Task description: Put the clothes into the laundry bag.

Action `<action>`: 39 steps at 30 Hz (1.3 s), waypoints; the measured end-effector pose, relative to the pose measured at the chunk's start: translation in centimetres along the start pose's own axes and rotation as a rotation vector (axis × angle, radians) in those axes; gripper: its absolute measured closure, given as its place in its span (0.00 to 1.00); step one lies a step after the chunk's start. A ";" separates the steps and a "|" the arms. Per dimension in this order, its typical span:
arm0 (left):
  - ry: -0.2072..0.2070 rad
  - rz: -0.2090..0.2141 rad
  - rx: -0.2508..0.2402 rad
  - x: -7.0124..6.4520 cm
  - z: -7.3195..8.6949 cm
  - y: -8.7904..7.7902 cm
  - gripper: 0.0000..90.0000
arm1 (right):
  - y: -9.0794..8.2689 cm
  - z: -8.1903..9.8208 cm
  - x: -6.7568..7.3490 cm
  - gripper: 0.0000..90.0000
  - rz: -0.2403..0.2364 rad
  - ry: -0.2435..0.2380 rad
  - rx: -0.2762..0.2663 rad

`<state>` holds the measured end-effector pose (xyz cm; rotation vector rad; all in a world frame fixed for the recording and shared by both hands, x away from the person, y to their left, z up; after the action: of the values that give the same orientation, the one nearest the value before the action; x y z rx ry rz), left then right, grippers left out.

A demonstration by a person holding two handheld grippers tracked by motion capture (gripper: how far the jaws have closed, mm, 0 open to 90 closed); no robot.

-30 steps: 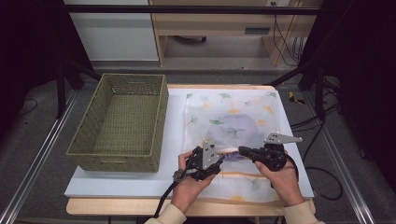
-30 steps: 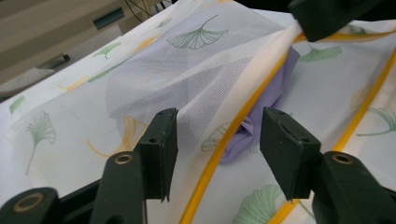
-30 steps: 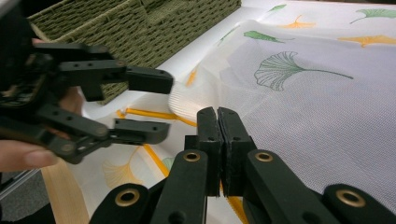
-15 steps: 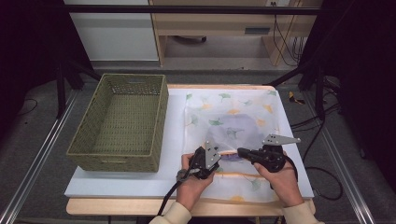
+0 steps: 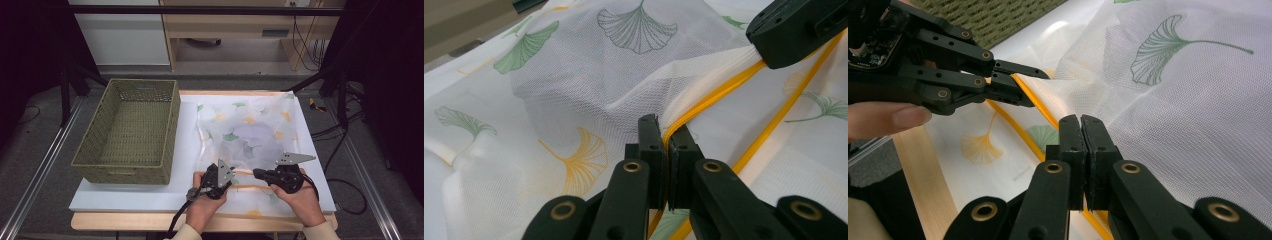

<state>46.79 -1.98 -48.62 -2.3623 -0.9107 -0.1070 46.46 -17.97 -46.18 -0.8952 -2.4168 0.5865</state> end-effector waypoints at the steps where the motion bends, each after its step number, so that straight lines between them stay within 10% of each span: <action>1: 0.002 0.001 0.004 -0.1 0.1 0.1 0.97 | 0.0 0.1 0.0 0.99 0.002 0.002 0.002; 39: -0.014 0.058 0.042 -2.9 2.5 0.0 0.98 | 0.7 2.6 -0.2 0.99 -0.010 -0.010 0.111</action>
<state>44.28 -2.27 -51.45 -2.3506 -0.8422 -0.0474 45.45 -18.22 -48.65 -0.8346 -2.3710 0.7156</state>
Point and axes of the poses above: each handheld gripper's, and its own axes: y roughly forward along the jaws, z roughly out of its underside, x roughly to its left, the point moved 6 cm from there along y, roughly forward along the jaws, and after that the axes turned 7 degrees about y, right-handed, at the moved point
